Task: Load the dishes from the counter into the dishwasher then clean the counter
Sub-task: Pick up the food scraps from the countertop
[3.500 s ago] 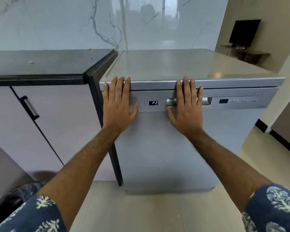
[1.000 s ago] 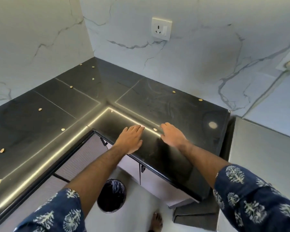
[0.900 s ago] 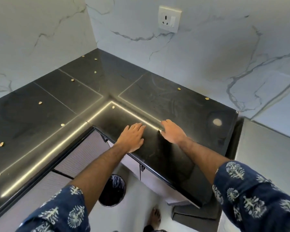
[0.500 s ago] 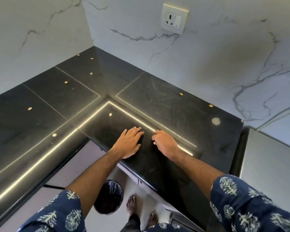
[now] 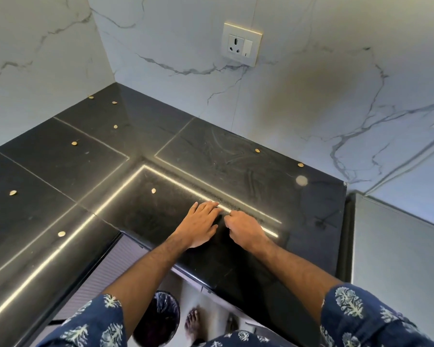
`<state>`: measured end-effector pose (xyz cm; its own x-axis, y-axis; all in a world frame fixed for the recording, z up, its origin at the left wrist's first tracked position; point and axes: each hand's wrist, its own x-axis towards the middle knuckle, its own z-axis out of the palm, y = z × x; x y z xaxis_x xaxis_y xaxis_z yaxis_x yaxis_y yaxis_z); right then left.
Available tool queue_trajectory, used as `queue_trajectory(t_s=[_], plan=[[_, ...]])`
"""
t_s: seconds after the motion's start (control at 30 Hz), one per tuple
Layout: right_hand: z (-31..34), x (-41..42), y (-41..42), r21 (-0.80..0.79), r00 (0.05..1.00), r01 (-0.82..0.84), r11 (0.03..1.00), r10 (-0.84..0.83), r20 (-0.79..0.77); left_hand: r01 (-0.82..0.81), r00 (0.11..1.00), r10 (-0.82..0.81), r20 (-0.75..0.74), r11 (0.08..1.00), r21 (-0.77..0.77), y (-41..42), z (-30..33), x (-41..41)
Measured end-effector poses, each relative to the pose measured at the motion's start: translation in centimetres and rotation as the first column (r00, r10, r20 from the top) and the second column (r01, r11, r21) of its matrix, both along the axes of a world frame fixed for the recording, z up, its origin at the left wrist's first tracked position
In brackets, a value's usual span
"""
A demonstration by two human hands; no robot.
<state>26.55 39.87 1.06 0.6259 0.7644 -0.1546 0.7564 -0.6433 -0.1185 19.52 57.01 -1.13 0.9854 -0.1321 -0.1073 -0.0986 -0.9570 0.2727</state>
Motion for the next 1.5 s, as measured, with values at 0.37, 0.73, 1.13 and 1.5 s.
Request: queue_trajectory(t_s=[0.37,0.73,1.13,1.5], plan=[[-1.0,2.5,-2.6,0.176,0.578,0.716,0.676,-0.432,-0.692,-0.045,0.999,0.046,0.011,0.996,-0.072,-1.4,-0.4,1.3],[1.7,12.3,-10.4,-0.033,-0.020,0.992,0.120,-0.110,-0.994,-0.014,0.997,0.009,0.075,0.998,0.065,-4.2,-2.3,9.5],[-0.9,27.9,-13.7,0.036,0.836,0.549,0.835,-0.549,-0.017,-0.015,0.979,0.003,0.204,0.998,0.055,-3.8,-5.3,10.2],[-2.8,29.6,-14.5,0.212,0.829,0.539,0.815,-0.558,0.034,-0.041,0.980,0.034,0.197,0.999,0.030,-3.8,-5.1,10.3]])
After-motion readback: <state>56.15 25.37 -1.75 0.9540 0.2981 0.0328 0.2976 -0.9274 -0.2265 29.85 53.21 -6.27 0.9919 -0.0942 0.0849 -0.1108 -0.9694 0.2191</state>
